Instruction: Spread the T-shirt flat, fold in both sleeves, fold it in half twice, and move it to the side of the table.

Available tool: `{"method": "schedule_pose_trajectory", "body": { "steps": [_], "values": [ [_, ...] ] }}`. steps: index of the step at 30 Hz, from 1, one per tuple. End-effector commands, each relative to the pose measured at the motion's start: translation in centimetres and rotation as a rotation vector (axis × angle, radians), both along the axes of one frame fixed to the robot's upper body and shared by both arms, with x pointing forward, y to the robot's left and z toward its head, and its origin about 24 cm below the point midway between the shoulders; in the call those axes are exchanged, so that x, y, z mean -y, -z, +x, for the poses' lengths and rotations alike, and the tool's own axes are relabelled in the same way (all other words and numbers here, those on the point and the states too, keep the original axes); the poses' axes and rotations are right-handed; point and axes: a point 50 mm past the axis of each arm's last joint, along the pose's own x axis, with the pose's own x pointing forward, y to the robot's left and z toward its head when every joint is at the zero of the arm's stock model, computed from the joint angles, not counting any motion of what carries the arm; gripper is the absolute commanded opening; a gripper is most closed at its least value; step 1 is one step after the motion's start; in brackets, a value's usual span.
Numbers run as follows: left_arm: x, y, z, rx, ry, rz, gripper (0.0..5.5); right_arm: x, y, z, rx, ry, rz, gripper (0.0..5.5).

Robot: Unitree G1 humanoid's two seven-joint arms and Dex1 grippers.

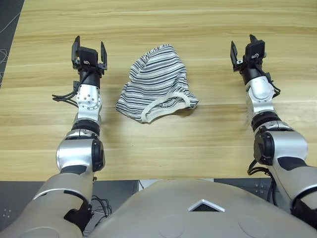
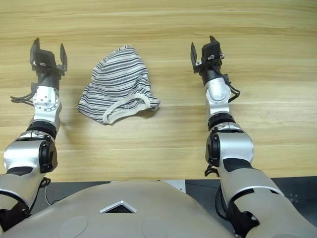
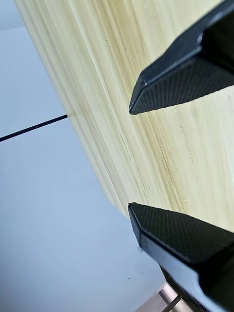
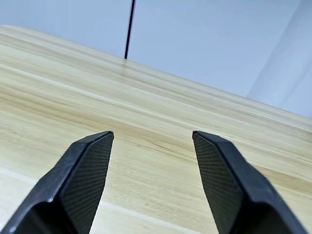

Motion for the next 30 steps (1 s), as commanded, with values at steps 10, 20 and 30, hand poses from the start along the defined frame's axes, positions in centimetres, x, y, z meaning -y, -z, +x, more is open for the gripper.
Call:
{"method": "schedule_pose_trajectory", "body": {
  "steps": [10, 20, 30],
  "values": [
    [1.3, -0.5, 1.1, -0.014, 0.078, 0.106, 3.40, -1.2, 0.5, -0.6, 0.031, -0.051, -0.079, 3.00],
    [1.3, -0.4, 1.1, -0.023, 0.071, 0.112, 3.40, -1.3, 0.5, -0.5, 0.023, -0.051, -0.089, 3.00],
    [-0.9, -3.6, 0.7, 0.171, 0.071, 0.023, 3.40, -1.5, 0.5, -0.4, 0.021, -0.046, -0.091, 3.00]
  ]
}}
